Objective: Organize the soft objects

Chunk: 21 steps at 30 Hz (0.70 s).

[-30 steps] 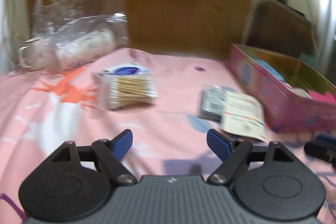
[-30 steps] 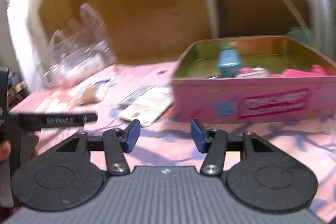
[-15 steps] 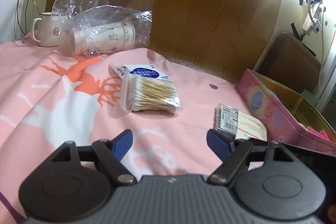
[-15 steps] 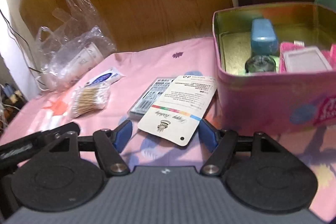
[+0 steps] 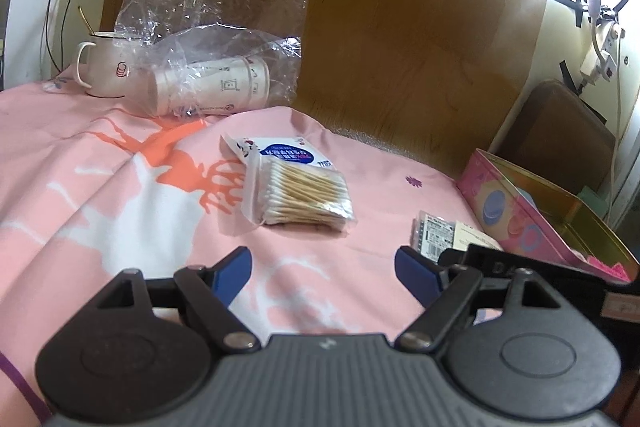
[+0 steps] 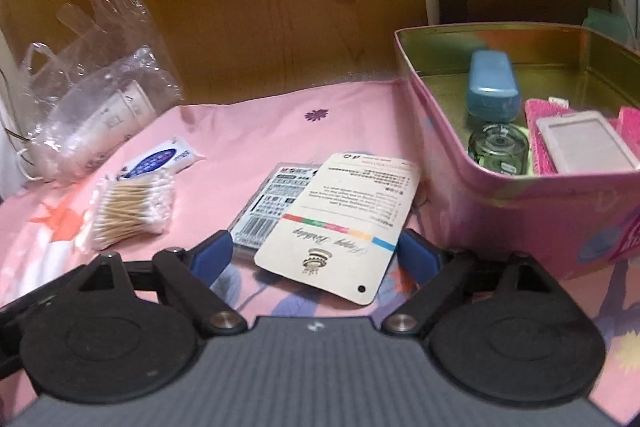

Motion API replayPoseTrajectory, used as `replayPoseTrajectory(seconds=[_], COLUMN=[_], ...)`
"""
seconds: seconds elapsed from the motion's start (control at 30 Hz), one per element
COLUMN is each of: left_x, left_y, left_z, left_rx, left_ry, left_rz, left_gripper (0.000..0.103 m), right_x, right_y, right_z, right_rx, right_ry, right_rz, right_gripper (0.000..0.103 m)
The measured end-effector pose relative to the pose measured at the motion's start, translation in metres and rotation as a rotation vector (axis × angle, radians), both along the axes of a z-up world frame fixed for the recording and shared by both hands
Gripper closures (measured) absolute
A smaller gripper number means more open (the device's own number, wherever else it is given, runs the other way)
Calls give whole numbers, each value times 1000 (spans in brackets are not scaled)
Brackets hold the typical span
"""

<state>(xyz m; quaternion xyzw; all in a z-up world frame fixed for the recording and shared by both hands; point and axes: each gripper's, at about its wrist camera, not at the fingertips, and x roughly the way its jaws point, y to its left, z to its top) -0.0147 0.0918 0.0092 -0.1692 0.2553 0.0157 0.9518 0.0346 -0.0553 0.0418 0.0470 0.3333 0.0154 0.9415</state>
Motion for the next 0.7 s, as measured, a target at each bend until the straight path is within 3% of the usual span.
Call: replayPoseTrajectory(seconds=[0.03,0.1,0.23,0.27,0.3,0.4,0.53,0.7], left_x=[-1,-1,-2,-2,-2,-2,1,9], left_y=[1,1,-1,-2,-2,0,-2,-12], left_z=[0,1,2,2,2,2,1,-2], left_rx=[-1,-4,7,10,10,4,10,70], left_ry=[-5,-9,-12,-12,-12,-11,7,68], left_rz=[7,11,7,6,5,7,-7,-11], left_gripper=[22,22,22,22,21,19,12,6], right_x=[-1,-4,-15,-19,-23,-41,-65,-81], right_y=[1,-3,-12,-15,-15,-15,-21,-23], right_z=[0,0,4,4,3,2,2,3], right_rx=[-19,1,-5,-1,-2,-35,11,30], right_ry=[-6,-16,-20,-15,-2,-14,-21,-39], right_rz=[-4,27,53,71,88,138,197,229], right_gripper=[32,49,77,95,100,100,98,95])
